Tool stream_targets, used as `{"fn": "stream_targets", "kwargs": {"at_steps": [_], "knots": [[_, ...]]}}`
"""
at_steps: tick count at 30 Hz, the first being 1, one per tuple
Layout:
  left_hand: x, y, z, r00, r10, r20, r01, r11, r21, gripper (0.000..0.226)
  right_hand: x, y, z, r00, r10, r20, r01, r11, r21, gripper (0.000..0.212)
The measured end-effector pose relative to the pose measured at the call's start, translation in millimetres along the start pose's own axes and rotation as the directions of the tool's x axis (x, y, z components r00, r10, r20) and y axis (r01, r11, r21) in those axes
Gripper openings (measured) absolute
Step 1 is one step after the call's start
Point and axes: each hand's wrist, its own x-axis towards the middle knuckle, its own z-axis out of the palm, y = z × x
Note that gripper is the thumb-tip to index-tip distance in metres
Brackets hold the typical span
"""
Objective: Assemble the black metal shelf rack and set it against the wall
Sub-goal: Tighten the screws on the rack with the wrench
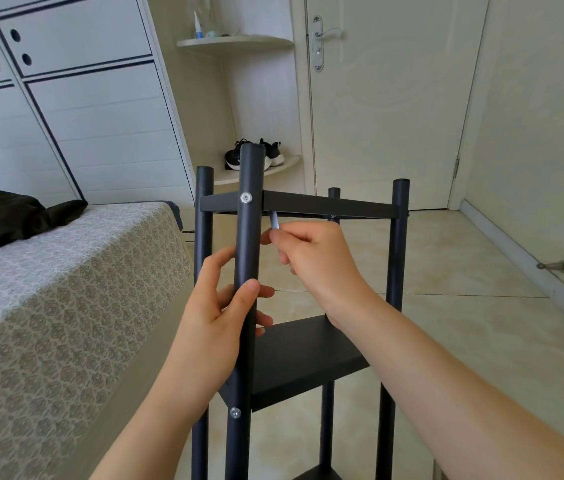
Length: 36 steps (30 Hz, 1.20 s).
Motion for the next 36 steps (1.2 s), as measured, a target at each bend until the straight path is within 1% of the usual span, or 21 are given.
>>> {"fn": "stream_targets", "kwargs": {"at_steps": [3, 7, 10, 12, 17, 21, 25, 31, 36], "knots": [[0, 0, -1, 1.000, -0.004, 0.004, 0.004, 1.000, 0.004, 0.037, 0, -2, 2, 1.000, -0.013, 0.012, 0.013, 1.000, -0.013, 0.026], [0, 0, -2, 1.000, 0.002, 0.014, -0.003, 1.000, 0.015, 0.036, 0, -4, 2, 0.998, -0.056, 0.007, 0.056, 0.998, -0.035, 0.043], [0, -2, -1, 1.000, 0.008, 0.018, -0.009, 1.000, 0.013, 0.036, 2, -1, 3, 0.998, -0.070, -0.008, 0.069, 0.996, -0.049, 0.048], [0, -3, -1, 1.000, 0.013, 0.020, -0.014, 1.000, 0.007, 0.037, 3, 1, 5, 0.996, -0.088, -0.024, 0.086, 0.993, -0.077, 0.046], [0, -3, -2, 1.000, 0.014, 0.023, -0.014, 1.000, -0.006, 0.036, 5, 9, 14, 0.980, -0.183, -0.077, 0.168, 0.972, -0.164, 0.032], [0, -4, -4, 0.999, 0.016, 0.033, -0.015, 1.000, -0.009, 0.036, 6, 16, 20, 0.961, -0.253, -0.108, 0.226, 0.950, -0.213, 0.026], [-1, -2, -5, 0.999, 0.014, 0.052, -0.013, 1.000, -0.012, 0.040, 9, 20, 23, 0.927, -0.326, -0.184, 0.268, 0.922, -0.279, 0.023], [0, -4, -6, 0.999, 0.001, 0.054, -0.001, 1.000, 0.002, 0.037, 14, 27, 32, 0.892, -0.376, -0.253, 0.297, 0.907, -0.300, 0.017], [0, -7, -5, 0.998, 0.004, 0.062, -0.006, 1.000, 0.027, 0.041, 14, 29, 35, 0.871, -0.380, -0.313, 0.310, 0.917, -0.251, 0.015]]}}
